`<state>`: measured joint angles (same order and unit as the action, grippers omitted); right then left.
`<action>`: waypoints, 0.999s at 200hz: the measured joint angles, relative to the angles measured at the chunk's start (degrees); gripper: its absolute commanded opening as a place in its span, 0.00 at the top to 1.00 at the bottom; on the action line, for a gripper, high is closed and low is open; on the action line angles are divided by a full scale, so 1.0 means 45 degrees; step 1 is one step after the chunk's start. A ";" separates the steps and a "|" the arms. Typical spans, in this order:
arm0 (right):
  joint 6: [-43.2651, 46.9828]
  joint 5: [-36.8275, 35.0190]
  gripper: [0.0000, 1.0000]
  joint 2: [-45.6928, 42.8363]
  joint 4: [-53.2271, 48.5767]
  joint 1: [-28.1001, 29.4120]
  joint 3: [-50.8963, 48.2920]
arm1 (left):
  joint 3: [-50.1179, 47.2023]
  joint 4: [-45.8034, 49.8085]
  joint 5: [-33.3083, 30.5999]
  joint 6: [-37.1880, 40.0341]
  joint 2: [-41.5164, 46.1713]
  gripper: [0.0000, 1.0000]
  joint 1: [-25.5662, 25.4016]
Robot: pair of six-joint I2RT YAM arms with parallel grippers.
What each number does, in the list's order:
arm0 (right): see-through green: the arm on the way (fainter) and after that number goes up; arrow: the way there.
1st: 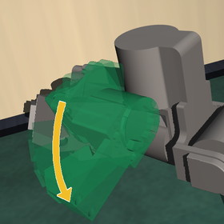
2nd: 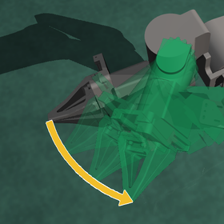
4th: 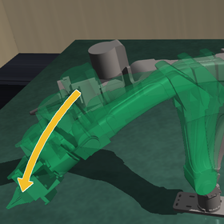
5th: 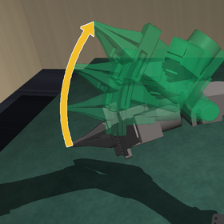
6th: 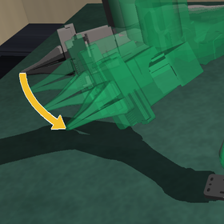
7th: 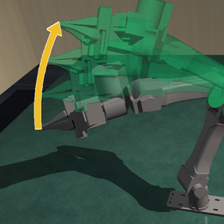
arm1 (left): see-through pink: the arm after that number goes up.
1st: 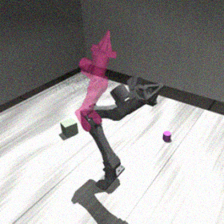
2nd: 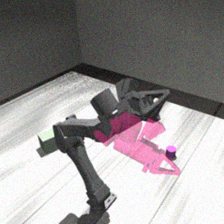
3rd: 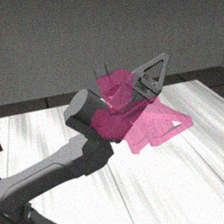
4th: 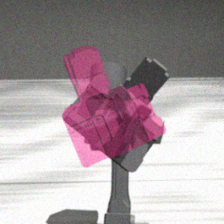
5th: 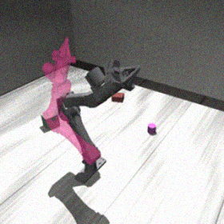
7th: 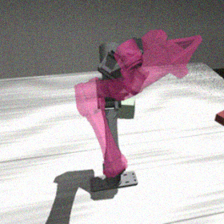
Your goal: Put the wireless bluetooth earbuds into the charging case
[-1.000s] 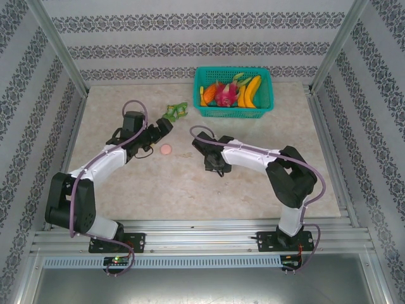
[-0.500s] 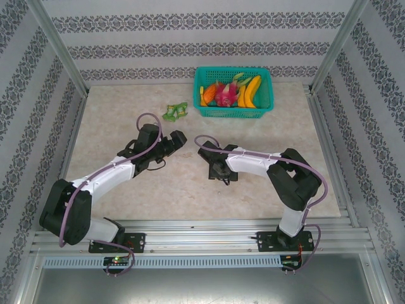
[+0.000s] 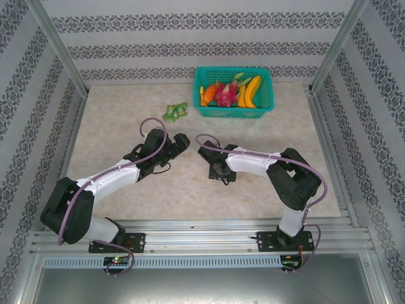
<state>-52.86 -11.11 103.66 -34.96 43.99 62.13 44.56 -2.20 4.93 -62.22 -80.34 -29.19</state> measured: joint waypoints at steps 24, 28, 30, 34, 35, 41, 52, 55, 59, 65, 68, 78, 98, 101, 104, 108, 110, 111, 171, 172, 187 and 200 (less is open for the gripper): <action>-0.0131 0.0000 0.39 0.0000 0.0005 0.0000 0.0000 | 0.0000 -0.0010 -0.0204 -0.0102 -0.0068 0.00 -0.0194; -0.0214 0.0005 0.38 0.0015 0.0005 0.0000 0.0000 | 0.0000 -0.0010 -0.0209 -0.0107 -0.0087 0.00 -0.0214; -0.0214 0.0005 0.37 0.0024 0.0000 0.0000 0.0000 | 0.0000 -0.0010 -0.0223 -0.0121 -0.0092 0.00 -0.0233; -0.0257 0.0005 0.37 0.0029 0.0000 0.0000 0.0000 | -0.0005 -0.0015 -0.0253 -0.0151 -0.0112 0.00 -0.0257; -0.0296 0.0005 0.37 0.0034 0.0000 0.0000 0.0000 | -0.0005 -0.0015 -0.0253 -0.0151 -0.0117 0.00 -0.0262; -0.0340 0.0000 0.36 0.0049 -0.0024 0.0000 0.0000 | -0.0005 -0.0019 -0.0257 -0.0185 -0.0146 0.00 -0.0291; -0.0476 0.0000 0.34 0.0049 -0.0058 -0.0005 0.0000 | -0.0005 -0.0019 -0.0355 -0.0204 -0.0214 0.00 -0.0364; -0.0539 0.0000 0.34 0.0049 -0.0073 -0.0005 0.0000 | -0.0005 -0.0019 -0.0359 -0.0209 -0.0219 0.00 -0.0384; -0.0583 0.0000 0.34 0.0049 -0.0087 -0.0024 0.0000 | -0.0005 -0.0019 -0.0418 -0.0223 -0.0238 0.00 -0.0413; -0.0685 0.0005 0.33 0.0049 -0.0117 -0.0044 0.0000 | -0.0005 -0.0019 -0.0461 -0.0238 -0.0262 0.00 -0.0447; -0.0758 0.0015 0.33 0.0049 -0.0121 -0.0058 0.0000 | -0.0005 -0.0019 -0.0476 -0.0243 -0.0267 0.00 -0.0466; -0.0967 0.0063 0.33 0.0049 -0.0146 -0.0083 0.0000 | -0.0005 -0.0029 -0.0539 -0.0248 -0.0301 0.00 -0.0529; -0.1409 0.0112 0.33 0.0049 -0.0180 -0.0087 0.0000 | -0.0005 -0.0034 -0.0607 -0.0248 -0.0355 0.00 -0.0651; -0.1481 0.0117 0.32 0.0053 -0.0185 -0.0087 0.0000 | -0.0005 -0.0034 -0.0631 -0.0248 -0.0355 0.00 -0.0665; -0.1554 0.0117 0.32 0.0053 -0.0189 -0.0092 0.0000 | -0.0005 -0.0034 -0.0636 -0.0248 -0.0355 0.00 -0.0680; -0.1627 0.0136 0.32 0.0058 -0.0194 -0.0112 0.0000 | -0.0005 -0.0029 -0.0646 -0.0248 -0.0355 0.00 -0.0695; -0.1671 0.0136 0.32 0.0058 -0.0194 -0.0112 0.0000 | -0.0005 -0.0029 -0.0646 -0.0248 -0.0355 0.00 -0.0699; -0.1690 0.0141 0.32 0.0058 -0.0194 -0.0117 0.0000 | -0.0005 -0.0029 -0.0646 -0.0248 -0.0355 0.00 -0.0704; -0.2701 0.0194 0.33 0.0146 -0.0272 -0.0253 0.0121 | -0.0005 -0.0034 -0.0826 -0.0243 -0.0359 0.00 -0.0772; -0.2705 0.0194 0.33 0.0146 -0.0272 -0.0253 0.0126 | -0.0005 -0.0029 -0.0826 -0.0243 -0.0359 0.00 -0.0777; -0.2749 0.0194 0.34 0.0194 -0.0350 -0.0253 0.0194 | -0.0005 -0.0034 -0.0826 -0.0243 -0.0369 0.00 -0.0777; -0.2754 0.0194 0.36 0.0243 -0.0418 -0.0253 0.0257 | -0.0005 -0.0034 -0.0826 -0.0243 -0.0393 0.00 -0.0777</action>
<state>-65.25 -10.24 104.75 -36.84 42.85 63.29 44.53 -2.35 1.21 -63.31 -82.11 -32.69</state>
